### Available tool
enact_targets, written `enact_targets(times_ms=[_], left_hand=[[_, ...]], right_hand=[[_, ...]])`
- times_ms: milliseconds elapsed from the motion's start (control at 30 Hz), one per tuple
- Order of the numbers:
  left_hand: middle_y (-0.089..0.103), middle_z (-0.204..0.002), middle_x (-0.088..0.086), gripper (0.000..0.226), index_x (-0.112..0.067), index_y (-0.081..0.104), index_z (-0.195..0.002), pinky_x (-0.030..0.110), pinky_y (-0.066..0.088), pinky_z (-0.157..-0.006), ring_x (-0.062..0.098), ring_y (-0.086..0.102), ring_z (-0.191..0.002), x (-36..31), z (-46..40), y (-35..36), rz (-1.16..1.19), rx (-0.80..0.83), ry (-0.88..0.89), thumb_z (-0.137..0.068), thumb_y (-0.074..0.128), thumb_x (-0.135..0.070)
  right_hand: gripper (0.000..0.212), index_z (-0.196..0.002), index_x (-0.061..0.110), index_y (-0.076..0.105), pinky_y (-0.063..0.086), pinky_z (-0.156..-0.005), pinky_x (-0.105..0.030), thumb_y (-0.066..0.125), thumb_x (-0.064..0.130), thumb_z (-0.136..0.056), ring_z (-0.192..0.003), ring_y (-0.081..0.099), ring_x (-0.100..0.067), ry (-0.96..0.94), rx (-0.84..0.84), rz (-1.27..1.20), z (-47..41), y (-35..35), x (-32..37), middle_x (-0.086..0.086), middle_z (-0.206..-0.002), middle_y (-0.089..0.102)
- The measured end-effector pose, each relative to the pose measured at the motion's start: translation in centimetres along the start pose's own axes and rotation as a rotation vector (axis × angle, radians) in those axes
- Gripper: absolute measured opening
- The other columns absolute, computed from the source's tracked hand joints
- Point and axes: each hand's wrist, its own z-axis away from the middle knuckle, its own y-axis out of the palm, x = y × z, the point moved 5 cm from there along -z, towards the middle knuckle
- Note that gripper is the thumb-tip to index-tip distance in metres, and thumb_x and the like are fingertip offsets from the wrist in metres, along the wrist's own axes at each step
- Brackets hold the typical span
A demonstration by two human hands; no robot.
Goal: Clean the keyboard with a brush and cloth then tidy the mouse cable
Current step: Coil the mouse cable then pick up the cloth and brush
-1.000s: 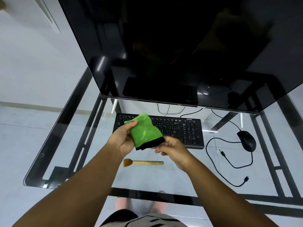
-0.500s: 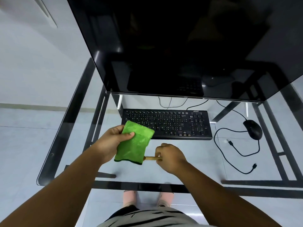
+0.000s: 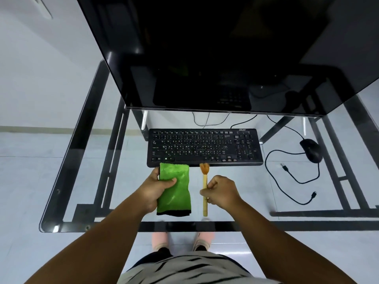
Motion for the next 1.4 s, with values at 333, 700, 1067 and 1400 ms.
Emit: enact_targets(times_ms=[333, 700, 1067, 1400], left_hand=[[0.065, -0.107, 0.001, 0.057, -0.015, 0.053, -0.117, 0.030, 0.046, -0.083, 0.023, 0.060, -0.102, -1.6, -0.2, -0.9, -0.765, -0.338, 0.269, -0.069, 0.082, -0.027], [0.041, -0.126, 0.010, 0.084, -0.021, 0.044, -0.128, 0.043, 0.042, -0.098, 0.033, 0.045, -0.117, -5.0, 0.0, -1.8, -0.834, -0.608, 0.471, -0.059, 0.086, -0.043], [0.038, -0.133, 0.010, 0.097, -0.045, 0.035, -0.138, 0.048, 0.040, -0.097, 0.037, 0.031, -0.125, -6.4, -2.7, -0.8, -0.997, -0.535, 0.307, -0.054, 0.084, -0.056], [0.041, -0.122, 0.009, 0.081, -0.039, 0.051, -0.129, 0.039, 0.039, -0.102, 0.031, 0.041, -0.119, -7.1, -3.6, -0.6, -0.864, -0.542, 0.429, -0.057, 0.088, -0.037]], right_hand=[[0.033, -0.077, 0.017, 0.058, 0.052, -0.058, -0.027, 0.081, 0.040, -0.071, -0.064, 0.067, -0.015, -0.040, 0.007, 0.175, -0.5, 0.0, 0.4, 0.003, -0.075, 0.069], [0.063, -0.124, 0.030, 0.055, 0.045, -0.099, -0.040, 0.081, 0.043, -0.068, -0.115, 0.049, -0.029, -0.234, -0.496, 0.239, -3.1, -9.7, 2.0, -0.003, -0.129, 0.047], [0.116, -0.143, 0.053, 0.022, 0.030, -0.107, -0.051, 0.085, 0.059, -0.045, -0.135, 0.030, -0.030, -0.155, -0.236, 0.571, -6.4, -12.6, 0.8, 0.008, -0.158, 0.005], [0.112, -0.143, 0.047, 0.034, 0.032, -0.112, -0.044, 0.085, 0.060, -0.044, -0.129, 0.028, -0.026, -0.289, -0.332, 0.465, -7.2, -12.9, 0.1, 0.011, -0.151, 0.019]])
